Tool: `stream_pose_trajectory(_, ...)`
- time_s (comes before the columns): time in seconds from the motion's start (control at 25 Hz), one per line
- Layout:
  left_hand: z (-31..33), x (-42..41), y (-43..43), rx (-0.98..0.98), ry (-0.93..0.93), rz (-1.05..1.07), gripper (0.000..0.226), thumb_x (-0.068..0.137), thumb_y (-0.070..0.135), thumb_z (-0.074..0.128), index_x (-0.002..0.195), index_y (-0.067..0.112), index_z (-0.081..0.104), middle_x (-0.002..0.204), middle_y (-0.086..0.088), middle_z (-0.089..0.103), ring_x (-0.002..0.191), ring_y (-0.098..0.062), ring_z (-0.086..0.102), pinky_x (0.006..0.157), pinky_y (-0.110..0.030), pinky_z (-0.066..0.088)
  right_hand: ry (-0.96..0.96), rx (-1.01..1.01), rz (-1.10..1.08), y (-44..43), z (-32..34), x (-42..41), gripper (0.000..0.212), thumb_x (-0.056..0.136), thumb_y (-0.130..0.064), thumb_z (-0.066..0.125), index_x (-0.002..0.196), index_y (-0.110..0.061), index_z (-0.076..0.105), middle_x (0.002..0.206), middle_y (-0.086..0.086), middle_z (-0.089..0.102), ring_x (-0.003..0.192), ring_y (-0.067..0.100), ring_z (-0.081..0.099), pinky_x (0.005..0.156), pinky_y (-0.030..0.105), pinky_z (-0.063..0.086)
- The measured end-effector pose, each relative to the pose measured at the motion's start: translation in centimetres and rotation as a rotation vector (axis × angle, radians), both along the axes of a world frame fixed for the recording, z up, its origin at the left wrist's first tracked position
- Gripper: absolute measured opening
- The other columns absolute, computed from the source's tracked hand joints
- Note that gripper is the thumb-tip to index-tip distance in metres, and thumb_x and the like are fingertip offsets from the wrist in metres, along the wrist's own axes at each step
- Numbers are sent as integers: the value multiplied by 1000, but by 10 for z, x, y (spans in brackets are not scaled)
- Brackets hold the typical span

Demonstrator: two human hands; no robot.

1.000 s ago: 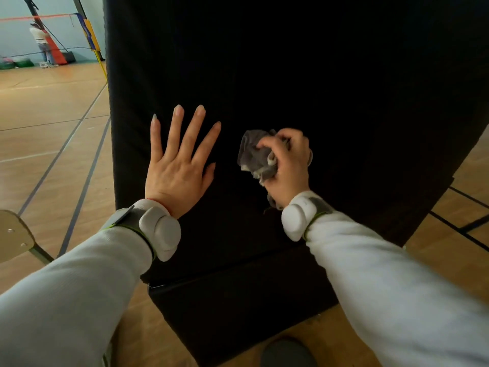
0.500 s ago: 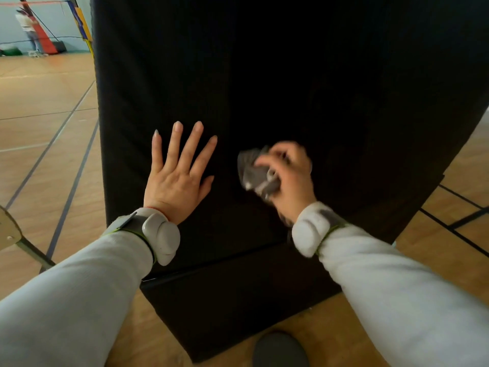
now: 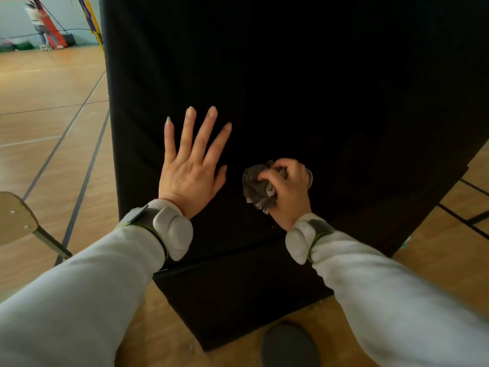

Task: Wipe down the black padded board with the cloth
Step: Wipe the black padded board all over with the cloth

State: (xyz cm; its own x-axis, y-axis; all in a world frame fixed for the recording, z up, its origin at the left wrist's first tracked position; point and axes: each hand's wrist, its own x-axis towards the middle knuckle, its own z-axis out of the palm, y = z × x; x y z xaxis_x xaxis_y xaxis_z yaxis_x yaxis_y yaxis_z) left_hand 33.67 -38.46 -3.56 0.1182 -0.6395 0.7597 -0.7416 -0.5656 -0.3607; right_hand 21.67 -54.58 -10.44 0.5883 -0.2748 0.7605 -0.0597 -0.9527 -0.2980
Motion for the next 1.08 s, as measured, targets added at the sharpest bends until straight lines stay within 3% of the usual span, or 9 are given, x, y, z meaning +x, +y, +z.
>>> stream_pose_trajectory(0.16,-15,-3,10,57,35,-27,69,88,34,54,146,12,22,153,-12,10,140,-36,4,114,-45,-14,73,-7,30,1,-1,-12,40,57,-15,81,92,-21,62,107,4,43,98,20,36,77,51,43)
stream_pose_trajectory(0.28,-22,-1,10,79,17,5,75,84,36,57,146,13,21,152,-11,9,139,-36,5,113,-45,-15,-148,22,-1,3,38,-11,39,59,-15,74,96,-22,62,110,4,45,99,20,39,80,40,39)
stream_pose_trajectory(0.36,-23,0,8,70,17,22,73,86,37,54,146,14,20,152,-11,9,139,-36,5,112,-45,-16,-306,55,-45,3,66,1,34,62,-16,69,96,-21,65,111,5,46,100,19,41,81,42,42)
stream_pose_trajectory(0.44,-22,1,7,71,12,19,68,90,38,47,147,14,18,153,-11,7,139,-36,3,112,-44,-18,-330,71,-63,4,74,11,33,62,-15,71,94,-21,65,110,1,44,99,18,41,80,45,43)
stream_pose_trajectory(0.52,-24,2,8,76,7,27,65,91,40,39,147,14,17,153,-11,6,139,-35,2,112,-44,-19,-260,83,-37,5,55,15,36,61,-18,71,95,-26,61,110,-6,36,100,16,39,81,42,40)
stream_pose_trajectory(0.64,-26,4,8,71,-8,25,66,92,39,42,147,14,17,152,-10,7,139,-35,3,112,-44,-18,-42,45,32,9,2,5,36,65,-31,61,99,-31,50,112,-3,31,102,19,34,82,41,37)
stream_pose_trajectory(0.84,-24,3,6,69,-18,15,65,92,38,43,147,14,18,152,-11,7,139,-35,4,112,-45,-17,143,8,112,3,-5,-13,34,61,-21,71,94,-19,64,107,8,47,97,24,41,76,49,44)
stream_pose_trajectory(0.92,-23,2,8,65,6,8,67,90,36,48,147,14,20,152,-11,7,139,-35,3,112,-44,-18,62,-4,141,-4,18,-19,31,62,-16,66,93,-17,66,106,5,48,94,25,47,74,49,46)
stream_pose_trajectory(1.08,-23,1,8,69,9,7,63,92,37,42,147,14,21,152,-11,9,139,-36,3,112,-44,-18,-249,71,-28,-14,65,-2,30,67,-18,61,97,-21,62,111,4,44,98,23,45,80,47,45)
